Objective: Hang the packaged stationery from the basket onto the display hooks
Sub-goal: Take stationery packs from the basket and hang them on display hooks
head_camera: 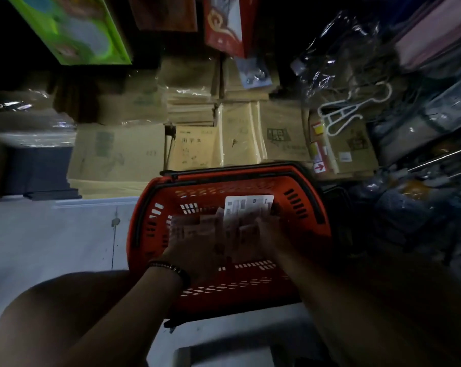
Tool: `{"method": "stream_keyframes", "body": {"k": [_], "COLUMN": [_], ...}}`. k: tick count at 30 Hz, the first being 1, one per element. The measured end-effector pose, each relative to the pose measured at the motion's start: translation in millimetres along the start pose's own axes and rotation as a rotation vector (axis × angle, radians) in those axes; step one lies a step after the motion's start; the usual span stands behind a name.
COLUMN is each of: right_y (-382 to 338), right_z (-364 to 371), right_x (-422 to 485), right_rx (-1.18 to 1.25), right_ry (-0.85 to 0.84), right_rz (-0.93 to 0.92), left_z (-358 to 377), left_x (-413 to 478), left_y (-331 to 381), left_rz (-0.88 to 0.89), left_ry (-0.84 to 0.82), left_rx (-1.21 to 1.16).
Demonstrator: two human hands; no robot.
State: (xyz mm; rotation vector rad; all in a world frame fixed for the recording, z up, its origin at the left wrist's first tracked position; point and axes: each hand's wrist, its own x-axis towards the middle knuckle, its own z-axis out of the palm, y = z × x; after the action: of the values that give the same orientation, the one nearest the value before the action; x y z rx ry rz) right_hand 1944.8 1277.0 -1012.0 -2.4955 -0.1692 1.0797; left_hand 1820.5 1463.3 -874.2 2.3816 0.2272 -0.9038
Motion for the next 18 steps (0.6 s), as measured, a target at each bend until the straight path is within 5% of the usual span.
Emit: {"method": "stream_keyframes", "body": {"k": [3, 8, 12, 18], "right_y": [-2, 7, 11, 13], "right_z": [5, 10, 12, 15], "right_x": [15, 19, 26, 42], "right_rx": [-0.052, -0.645, -0.771, -0.854], "right_ry": [0.018, -0.075, 0.071, 0.024], "right_rz": [-0.043, -0.201, -0.325, -0.437], "left_z": [-8, -16, -21, -13], "left_x": [5, 8, 16, 21], "left_y": [-4, -1, -3, -10], "left_rz": [-0.031, -0.001, 0.023, 0.0], "left_ry": [-0.033, -0.034, -0.034, -0.033], "left_rx": [-0.007, -0.007, -0.024, -0.018]}}
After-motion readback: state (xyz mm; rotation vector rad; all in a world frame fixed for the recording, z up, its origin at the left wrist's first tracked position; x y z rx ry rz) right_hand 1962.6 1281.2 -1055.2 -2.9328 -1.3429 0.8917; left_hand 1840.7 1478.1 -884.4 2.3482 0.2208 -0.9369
